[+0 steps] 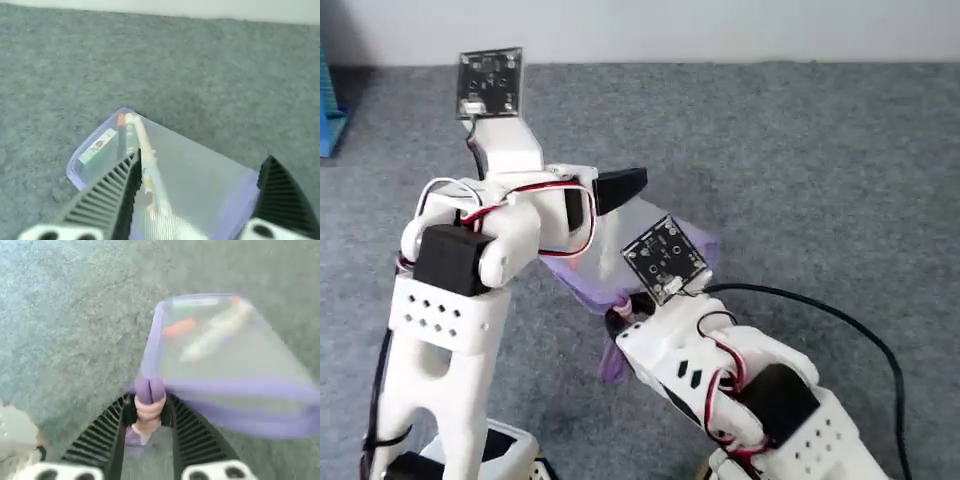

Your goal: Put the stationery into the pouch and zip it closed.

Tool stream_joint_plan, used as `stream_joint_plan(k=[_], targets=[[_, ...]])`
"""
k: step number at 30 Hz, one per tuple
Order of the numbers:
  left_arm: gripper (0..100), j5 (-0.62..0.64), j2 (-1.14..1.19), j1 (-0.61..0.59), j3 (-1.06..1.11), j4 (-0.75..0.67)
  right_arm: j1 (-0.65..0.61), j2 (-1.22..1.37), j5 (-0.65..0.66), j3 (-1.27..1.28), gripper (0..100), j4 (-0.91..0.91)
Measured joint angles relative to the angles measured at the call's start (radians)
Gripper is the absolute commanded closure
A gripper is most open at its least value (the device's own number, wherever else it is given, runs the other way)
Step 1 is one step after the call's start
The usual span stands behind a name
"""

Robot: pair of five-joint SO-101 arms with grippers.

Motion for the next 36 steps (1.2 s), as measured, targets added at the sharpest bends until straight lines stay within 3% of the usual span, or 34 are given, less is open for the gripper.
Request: stream_joint_plan(k=[6,14,18,22,29,36], targets=[[65,-0.021,-0.040,-0.066,-0.037,0.115,0.023,-0.025,0.000,-0.002,99.1,0.006],[64,-0.362,-0.152,-0.207,-0.035,0.327,0.155,-0.026,0.118,-0.011,99.1,-0.061],[64,-0.519,-0.261,-0.190,0.069,0.333,0.169,-0.026,0.187,-0.026,99.1,-0.098],[64,-0.565,-0.370,-0.133,0.238,0.331,0.167,-0.026,0.232,-0.026,99.1,-0.104],[65,-0.575,-0.514,-0.091,0.595,0.064,0.167,-0.026,0.250,-0.026,99.1,-0.104],[74,-0.574,-0.537,-0.014,0.819,-0.219,0.167,-0.026,0.262,-0.026,99.1,-0.104]])
